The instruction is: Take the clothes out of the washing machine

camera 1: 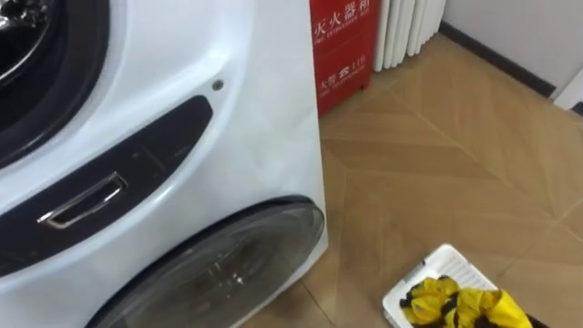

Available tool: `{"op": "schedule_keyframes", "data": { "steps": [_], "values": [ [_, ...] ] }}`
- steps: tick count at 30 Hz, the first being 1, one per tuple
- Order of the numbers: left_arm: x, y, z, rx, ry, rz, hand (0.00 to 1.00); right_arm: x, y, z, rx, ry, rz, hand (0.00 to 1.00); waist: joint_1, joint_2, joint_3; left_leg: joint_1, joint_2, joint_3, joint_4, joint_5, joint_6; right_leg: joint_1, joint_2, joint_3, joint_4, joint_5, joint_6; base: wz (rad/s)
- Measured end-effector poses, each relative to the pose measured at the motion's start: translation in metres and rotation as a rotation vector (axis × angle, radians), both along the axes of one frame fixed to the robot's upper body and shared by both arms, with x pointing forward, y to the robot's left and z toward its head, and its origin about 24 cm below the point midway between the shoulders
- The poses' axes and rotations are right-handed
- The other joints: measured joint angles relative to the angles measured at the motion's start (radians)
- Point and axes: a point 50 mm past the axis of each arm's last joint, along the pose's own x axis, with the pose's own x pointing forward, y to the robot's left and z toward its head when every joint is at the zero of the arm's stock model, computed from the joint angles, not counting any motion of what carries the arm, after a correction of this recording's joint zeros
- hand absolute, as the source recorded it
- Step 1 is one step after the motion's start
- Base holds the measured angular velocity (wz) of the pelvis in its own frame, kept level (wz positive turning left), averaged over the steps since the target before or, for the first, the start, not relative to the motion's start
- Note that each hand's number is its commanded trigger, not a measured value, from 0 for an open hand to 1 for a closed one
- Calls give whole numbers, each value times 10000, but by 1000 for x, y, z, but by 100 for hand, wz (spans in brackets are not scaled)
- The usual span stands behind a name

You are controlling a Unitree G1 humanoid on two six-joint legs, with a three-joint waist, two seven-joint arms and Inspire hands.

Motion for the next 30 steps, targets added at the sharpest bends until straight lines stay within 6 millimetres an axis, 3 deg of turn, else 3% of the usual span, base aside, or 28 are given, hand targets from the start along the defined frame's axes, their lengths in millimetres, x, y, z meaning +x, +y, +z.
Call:
{"op": "schedule_keyframes", "data": {
  "steps": [1, 2, 11, 20, 30],
  "values": [
    [0, 0, 0, -30, 5, 106, 0, 0, -1, 0, 35, -27, -199, 28, -13, 6, 4, 3, -4, -7, 15, 1, -1, -3, -4, -6, 37, -34, -5, 7],
    [0, 0, 0, -39, -4, 175, 0, -2, -4, 0, -4, -23, -360, 0, -28, 7, 6, 16, -31, -31, 29, 1, -1, -20, -28, -30, 78, -103, -7, 8],
    [1, -2, 0, 99, -77, 258, 0, -4, -11, 2, 3, -25, -1268, 0, -165, 15, 49, -63, -259, -121, 55, 2, 2, -412, -176, -55, 789, -511, 8, 3],
    [2, 1, 1, 129, -232, 280, 0, -11, -16, 3, -167, -79, -1487, 0, -174, -89, 112, -121, -259, -133, 71, 2, 1, -553, -111, 51, 949, -594, -38, -2],
    [1, 6, 1, 145, -300, 236, 0, -19, -17, 1, -350, 97, -1385, 0, -200, -198, 117, -114, -251, -148, 88, 0, 0, -489, -148, -7, 912, -595, -37, 1]
  ]
}}
